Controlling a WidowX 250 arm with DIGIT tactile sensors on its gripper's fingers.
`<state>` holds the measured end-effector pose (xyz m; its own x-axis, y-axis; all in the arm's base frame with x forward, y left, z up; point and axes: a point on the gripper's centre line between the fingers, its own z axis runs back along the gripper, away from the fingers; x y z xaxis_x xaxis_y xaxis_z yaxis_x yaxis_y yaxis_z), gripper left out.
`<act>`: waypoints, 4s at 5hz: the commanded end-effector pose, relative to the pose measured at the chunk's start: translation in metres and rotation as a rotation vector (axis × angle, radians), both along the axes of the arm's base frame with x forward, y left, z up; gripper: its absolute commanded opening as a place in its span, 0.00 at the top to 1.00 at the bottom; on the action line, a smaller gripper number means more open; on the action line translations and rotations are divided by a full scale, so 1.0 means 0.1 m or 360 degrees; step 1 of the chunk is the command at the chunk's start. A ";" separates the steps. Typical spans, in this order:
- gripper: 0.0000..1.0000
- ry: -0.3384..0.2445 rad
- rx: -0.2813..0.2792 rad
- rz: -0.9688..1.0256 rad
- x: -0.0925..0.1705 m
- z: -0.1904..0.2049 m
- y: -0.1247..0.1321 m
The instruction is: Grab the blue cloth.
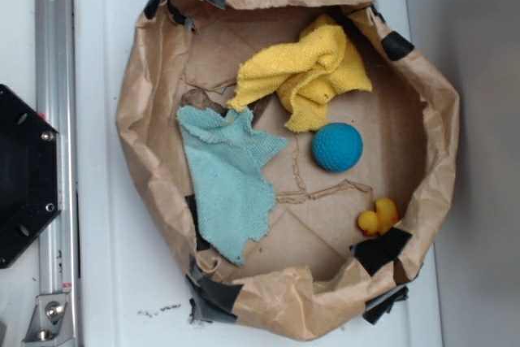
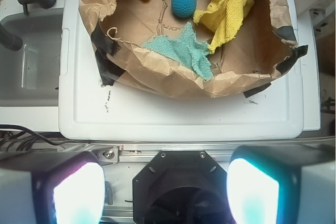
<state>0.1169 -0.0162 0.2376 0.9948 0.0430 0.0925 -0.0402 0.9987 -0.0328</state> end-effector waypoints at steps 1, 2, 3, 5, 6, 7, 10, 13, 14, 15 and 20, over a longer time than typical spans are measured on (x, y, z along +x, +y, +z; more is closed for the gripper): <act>0.00 0.0000 0.0000 0.0000 0.00 0.00 0.00; 0.00 -0.0011 -0.0016 -0.0039 0.35 -0.23 0.04; 0.00 -0.0011 -0.0016 -0.0039 0.35 -0.23 0.04; 0.00 -0.0011 -0.0016 -0.0039 0.35 -0.23 0.04; 0.00 -0.0152 0.0037 0.0029 0.76 -0.27 0.35; 0.00 -0.0170 0.0076 0.0026 1.19 -0.38 0.60; 0.00 0.0007 0.0037 -0.0193 1.08 -1.29 0.29; 0.00 0.0126 0.0027 -0.0185 1.27 -1.82 0.42; 0.00 0.0182 -0.0019 -0.0315 1.23 -2.02 0.13; 0.03 0.0208 0.0012 -0.0354 1.20 -2.13 -0.01; 1.00 -0.0081 0.0135 -0.0164 1.44 -1.18 0.27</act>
